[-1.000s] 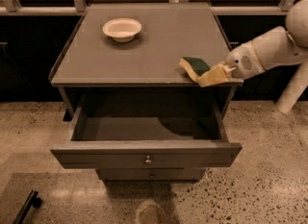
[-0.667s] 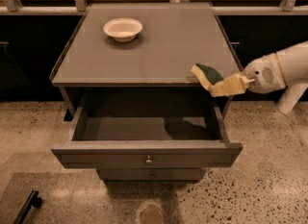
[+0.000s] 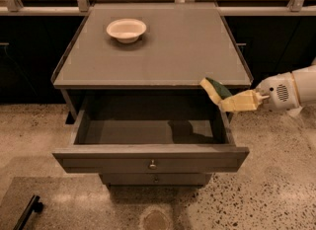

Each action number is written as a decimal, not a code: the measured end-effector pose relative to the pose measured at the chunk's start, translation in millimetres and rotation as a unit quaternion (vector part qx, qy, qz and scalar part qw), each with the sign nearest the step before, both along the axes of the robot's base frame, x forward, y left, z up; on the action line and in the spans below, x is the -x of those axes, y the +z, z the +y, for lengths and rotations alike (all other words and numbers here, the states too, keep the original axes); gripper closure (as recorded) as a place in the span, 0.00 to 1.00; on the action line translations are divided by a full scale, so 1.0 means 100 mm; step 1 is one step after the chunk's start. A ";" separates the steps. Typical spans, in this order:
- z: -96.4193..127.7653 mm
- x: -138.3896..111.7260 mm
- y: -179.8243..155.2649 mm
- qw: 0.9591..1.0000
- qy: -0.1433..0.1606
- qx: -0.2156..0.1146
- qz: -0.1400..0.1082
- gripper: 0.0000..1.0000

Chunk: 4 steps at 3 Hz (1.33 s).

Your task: Place sponge into top drawer

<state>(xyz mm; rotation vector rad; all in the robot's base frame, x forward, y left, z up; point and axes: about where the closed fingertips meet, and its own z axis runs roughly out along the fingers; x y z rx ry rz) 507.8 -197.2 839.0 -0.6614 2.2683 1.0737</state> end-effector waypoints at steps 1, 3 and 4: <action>0.00 0.07 -0.15 1.000 -0.013 0.011 0.011 1.00; 0.06 0.13 -0.99 0.995 -0.040 -0.027 0.085 1.00; 0.18 -0.03 -1.32 0.992 -0.033 -0.043 0.111 1.00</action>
Offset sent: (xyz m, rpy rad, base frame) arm -0.0368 -0.0082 -0.1209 0.0875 0.2297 -0.1615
